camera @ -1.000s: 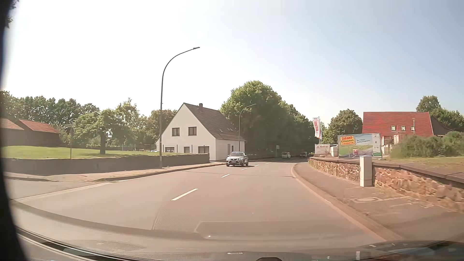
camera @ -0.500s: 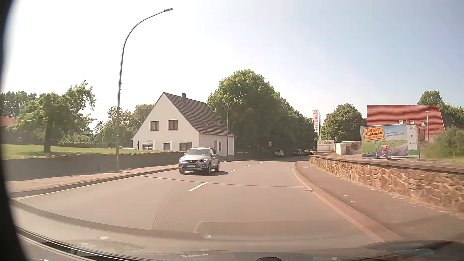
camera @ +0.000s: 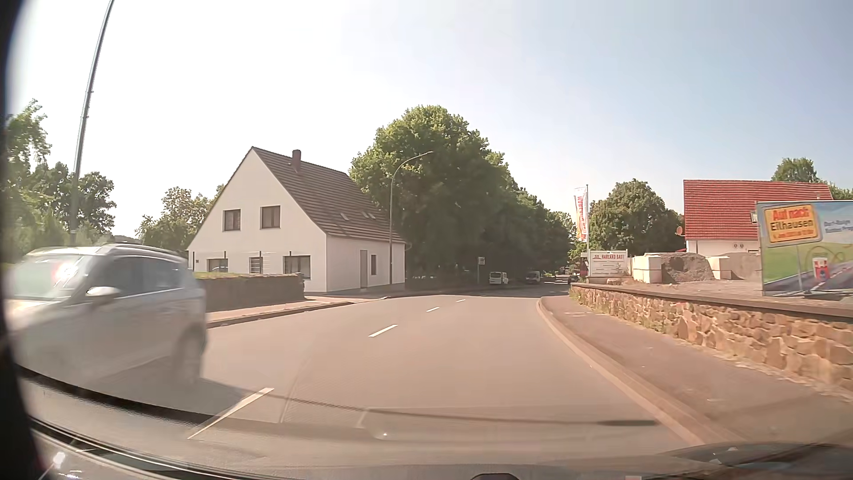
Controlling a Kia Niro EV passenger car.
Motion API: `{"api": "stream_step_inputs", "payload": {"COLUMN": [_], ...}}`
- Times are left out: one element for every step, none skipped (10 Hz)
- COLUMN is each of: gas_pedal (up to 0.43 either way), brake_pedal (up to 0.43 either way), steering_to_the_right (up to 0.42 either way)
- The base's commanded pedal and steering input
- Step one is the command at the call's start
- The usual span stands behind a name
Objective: Follow the waypoints while adhering to traffic rules and regulations
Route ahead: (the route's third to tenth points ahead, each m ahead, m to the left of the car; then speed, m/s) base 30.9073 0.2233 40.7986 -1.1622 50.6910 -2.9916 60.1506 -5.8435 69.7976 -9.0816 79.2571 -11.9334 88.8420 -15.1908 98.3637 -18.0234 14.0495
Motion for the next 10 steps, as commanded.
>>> {"api": "stream_step_inputs", "payload": {"gas_pedal": [0.118,0.118,0.118,0.118,0.118,0.118,0.118,0.118,0.118,0.118], "brake_pedal": [0.000,0.000,0.000,0.000,0.000,0.000,0.000,0.000,0.000,0.000], "steering_to_the_right": [0.024,0.024,0.024,0.024,0.024,0.024,0.025,0.025,0.024,0.025]}}
